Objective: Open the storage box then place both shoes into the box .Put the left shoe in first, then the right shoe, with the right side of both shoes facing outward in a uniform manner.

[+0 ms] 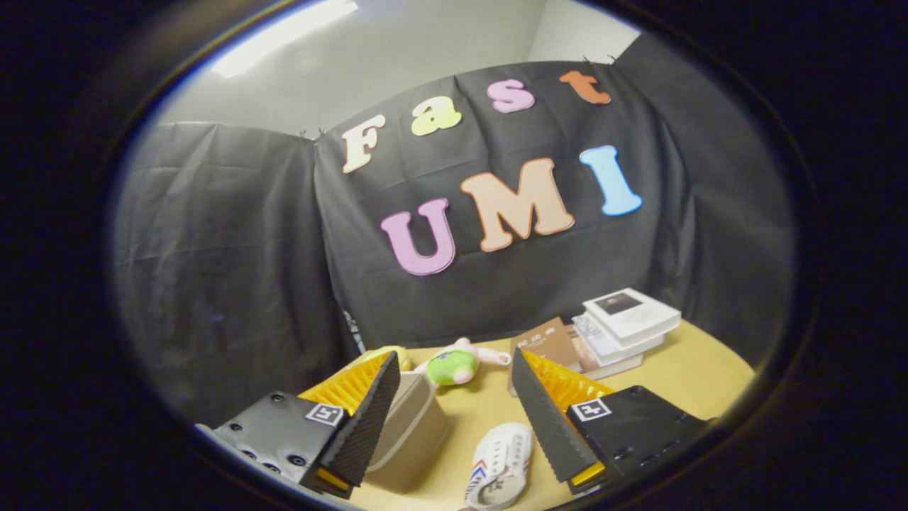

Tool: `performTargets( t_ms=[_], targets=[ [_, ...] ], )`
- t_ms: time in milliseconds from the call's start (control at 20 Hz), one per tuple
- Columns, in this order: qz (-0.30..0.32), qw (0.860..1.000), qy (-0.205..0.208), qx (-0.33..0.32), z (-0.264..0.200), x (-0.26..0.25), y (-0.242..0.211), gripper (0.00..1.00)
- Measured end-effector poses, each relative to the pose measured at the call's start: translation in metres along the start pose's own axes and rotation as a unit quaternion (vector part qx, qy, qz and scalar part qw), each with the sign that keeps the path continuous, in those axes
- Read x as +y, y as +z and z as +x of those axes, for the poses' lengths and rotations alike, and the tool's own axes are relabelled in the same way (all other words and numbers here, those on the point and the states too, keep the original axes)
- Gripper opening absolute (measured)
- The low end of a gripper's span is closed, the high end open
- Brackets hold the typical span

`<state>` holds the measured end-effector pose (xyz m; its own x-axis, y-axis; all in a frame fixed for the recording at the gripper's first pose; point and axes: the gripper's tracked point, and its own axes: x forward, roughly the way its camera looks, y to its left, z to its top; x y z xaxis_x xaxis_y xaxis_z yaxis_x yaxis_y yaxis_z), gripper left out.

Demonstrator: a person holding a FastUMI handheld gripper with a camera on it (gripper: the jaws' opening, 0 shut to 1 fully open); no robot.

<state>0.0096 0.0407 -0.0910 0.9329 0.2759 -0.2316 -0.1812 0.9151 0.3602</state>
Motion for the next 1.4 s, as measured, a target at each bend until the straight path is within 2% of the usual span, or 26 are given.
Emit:
performTargets(
  t_ms=[150, 300, 450, 700, 900, 1400],
  targets=[
    [0.069, 0.996, 0.043, 0.038, 0.003, 0.01, -0.021, 1.0],
    [0.116, 0.989, 0.064, 0.067, 0.003, 0.009, -0.034, 1.0],
    [0.177, 0.975, 0.09, 0.103, 0.003, 0.014, -0.055, 1.0],
    [0.28, 0.936, 0.121, 0.173, 0.009, 0.02, -0.091, 1.0],
    [0.353, 0.898, 0.157, 0.212, 0.005, 0.035, -0.109, 1.0],
    [0.464, 0.823, 0.17, 0.281, 0.011, 0.056, -0.156, 1.0]
  ],
)
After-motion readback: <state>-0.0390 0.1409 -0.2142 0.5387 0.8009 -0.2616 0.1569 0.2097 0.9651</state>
